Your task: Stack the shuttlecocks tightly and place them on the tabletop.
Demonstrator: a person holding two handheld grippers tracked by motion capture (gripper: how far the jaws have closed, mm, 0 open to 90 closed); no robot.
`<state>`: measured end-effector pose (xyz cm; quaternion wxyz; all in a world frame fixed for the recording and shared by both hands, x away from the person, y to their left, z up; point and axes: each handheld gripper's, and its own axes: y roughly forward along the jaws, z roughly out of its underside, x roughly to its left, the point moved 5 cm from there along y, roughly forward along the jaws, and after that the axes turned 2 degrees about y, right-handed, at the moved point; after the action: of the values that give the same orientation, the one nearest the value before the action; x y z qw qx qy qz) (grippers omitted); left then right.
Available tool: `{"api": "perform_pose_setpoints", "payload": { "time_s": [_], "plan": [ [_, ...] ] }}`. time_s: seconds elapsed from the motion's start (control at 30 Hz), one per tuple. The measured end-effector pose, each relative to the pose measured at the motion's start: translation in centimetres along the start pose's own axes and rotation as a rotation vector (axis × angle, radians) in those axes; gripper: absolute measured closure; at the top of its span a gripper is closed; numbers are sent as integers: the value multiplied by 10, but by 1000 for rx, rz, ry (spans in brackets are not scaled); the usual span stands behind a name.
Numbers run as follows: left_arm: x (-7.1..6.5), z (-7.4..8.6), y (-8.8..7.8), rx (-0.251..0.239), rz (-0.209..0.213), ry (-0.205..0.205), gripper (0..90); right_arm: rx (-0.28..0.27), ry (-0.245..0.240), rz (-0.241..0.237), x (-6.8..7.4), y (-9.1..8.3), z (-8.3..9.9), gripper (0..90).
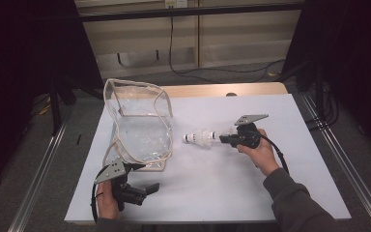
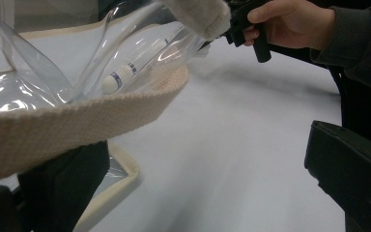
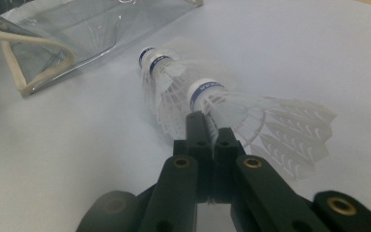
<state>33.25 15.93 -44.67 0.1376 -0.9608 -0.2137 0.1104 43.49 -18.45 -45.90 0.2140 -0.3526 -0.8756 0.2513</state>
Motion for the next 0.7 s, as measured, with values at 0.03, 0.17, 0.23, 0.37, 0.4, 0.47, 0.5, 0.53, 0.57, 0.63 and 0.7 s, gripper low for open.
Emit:
{"api": "perform_pose_setpoints", "payload": {
  "time_s": [0.03,0.17,0.23,0.37,0.4,0.47,0.5,0.53,0.57,0.63,0.7],
  "plan": [
    [0,0,0,-1,1,0,23,-1,0,-1,0,0,0,893],
    [0,0,0,0,1,0,23,3,-4,-6,1,3,1,893],
    [0,0,0,0,2,1,22,4,-5,-7,1,4,1,893],
    [0,0,0,-1,2,0,22,6,-7,-9,1,5,2,893],
    [0,0,0,-1,2,0,22,8,-9,-6,1,5,2,893],
    [0,0,1,0,3,0,22,5,-8,-10,1,6,2,893],
    [0,0,1,0,3,1,22,5,-7,-10,1,6,2,893],
    [0,0,1,1,4,1,22,5,-7,-10,1,6,2,893],
    [0,0,1,1,3,1,22,7,-6,-12,2,6,2,893],
    [0,0,1,5,4,5,22,5,-8,-15,2,6,2,893],
    [0,0,1,2,5,3,22,4,-11,-15,2,7,1,894]
  ]
}}
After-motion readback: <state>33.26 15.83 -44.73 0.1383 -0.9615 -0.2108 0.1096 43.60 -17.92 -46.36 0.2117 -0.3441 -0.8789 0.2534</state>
